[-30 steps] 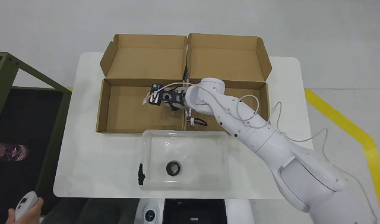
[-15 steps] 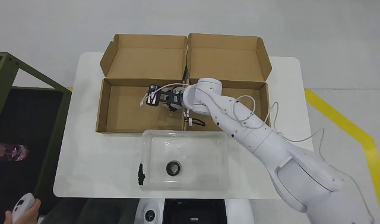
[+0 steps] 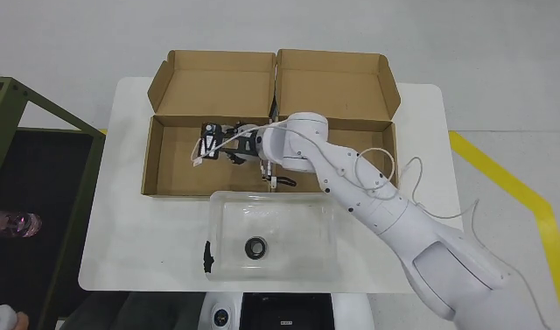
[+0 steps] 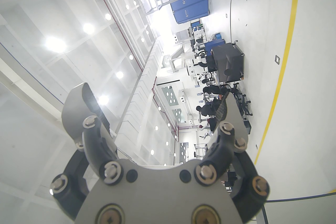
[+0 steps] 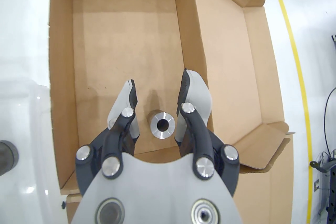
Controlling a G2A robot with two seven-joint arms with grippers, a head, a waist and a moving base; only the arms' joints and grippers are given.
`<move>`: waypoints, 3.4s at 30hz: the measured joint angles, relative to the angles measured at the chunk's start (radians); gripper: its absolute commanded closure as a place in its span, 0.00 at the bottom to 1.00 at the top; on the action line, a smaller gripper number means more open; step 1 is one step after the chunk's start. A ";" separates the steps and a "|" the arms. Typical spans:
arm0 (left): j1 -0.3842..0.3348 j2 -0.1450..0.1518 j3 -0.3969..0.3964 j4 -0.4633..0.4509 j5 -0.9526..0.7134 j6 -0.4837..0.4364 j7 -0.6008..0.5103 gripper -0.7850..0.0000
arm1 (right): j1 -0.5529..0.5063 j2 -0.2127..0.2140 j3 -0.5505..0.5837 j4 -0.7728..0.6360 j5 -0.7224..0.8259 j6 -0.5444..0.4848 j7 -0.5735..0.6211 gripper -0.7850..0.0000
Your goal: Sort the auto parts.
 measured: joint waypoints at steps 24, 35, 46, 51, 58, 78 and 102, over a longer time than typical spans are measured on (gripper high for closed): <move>0.000 0.000 0.000 0.000 0.000 0.000 0.000 0.00 | -0.431 0.130 0.184 -0.503 -0.056 -0.208 0.038 0.59; 0.000 0.000 0.000 0.000 0.000 0.000 0.000 0.00 | -0.614 0.182 0.242 -0.618 -0.122 -0.281 0.025 0.58; 0.000 0.000 0.000 0.000 0.000 0.000 0.000 0.00 | -0.707 0.212 0.231 -0.635 -0.194 -0.318 -0.003 0.56; 0.000 0.000 0.000 0.000 0.000 0.000 0.000 0.00 | -0.726 0.224 0.242 -0.635 -0.222 -0.326 -0.020 0.54; 0.000 0.000 0.000 0.000 0.000 0.000 0.000 0.00 | -0.738 0.237 0.249 -0.634 -0.246 -0.337 -0.029 0.51; 0.000 0.000 0.000 0.000 0.000 0.000 0.000 0.00 | -0.702 0.252 0.221 -0.562 -0.276 -0.316 -0.055 0.36; 0.000 0.000 0.000 0.000 0.000 0.000 0.000 0.00 | -0.605 0.236 0.122 -0.442 -0.252 -0.289 -0.119 0.77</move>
